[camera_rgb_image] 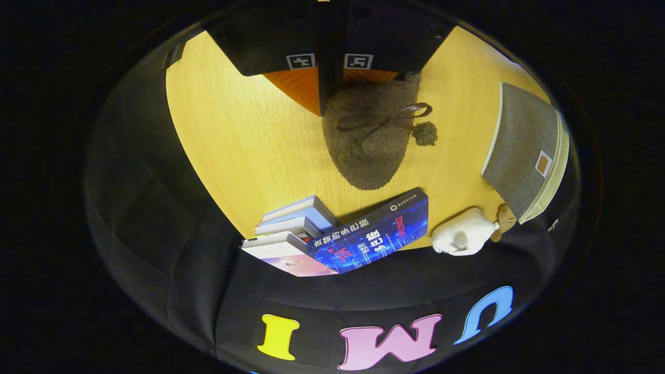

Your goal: Open the storage box then place both shoes into the box .Put the left shoe in first, then the right shoe, with the right side of both shoes facing outward in a uniform manner.

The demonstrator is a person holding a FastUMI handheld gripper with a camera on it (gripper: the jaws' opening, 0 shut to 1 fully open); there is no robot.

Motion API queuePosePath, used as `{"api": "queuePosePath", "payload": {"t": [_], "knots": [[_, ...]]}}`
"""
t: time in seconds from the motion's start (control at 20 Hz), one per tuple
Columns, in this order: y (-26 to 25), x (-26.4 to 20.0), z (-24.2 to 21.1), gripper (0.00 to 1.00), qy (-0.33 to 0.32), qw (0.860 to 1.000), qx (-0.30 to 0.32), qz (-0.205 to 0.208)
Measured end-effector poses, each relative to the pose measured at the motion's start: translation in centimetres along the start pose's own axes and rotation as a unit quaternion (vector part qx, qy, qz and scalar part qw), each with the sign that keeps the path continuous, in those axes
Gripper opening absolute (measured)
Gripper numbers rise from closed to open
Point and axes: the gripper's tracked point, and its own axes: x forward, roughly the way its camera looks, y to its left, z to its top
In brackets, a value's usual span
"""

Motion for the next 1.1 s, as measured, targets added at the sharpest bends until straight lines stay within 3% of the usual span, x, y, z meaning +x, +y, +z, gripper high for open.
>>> {"api": "queuePosePath", "payload": {"t": [0.6,0.95,1.1], "knots": [[17.8,-9.4,10.9,0.05,-0.074,0.994,0.024,0.081],[29.2,-11.1,12.3,0.05,-0.066,0.991,0.015,0.116],[32.9,-10.4,11.3,0.05,-0.052,0.992,0.007,0.111]]}}
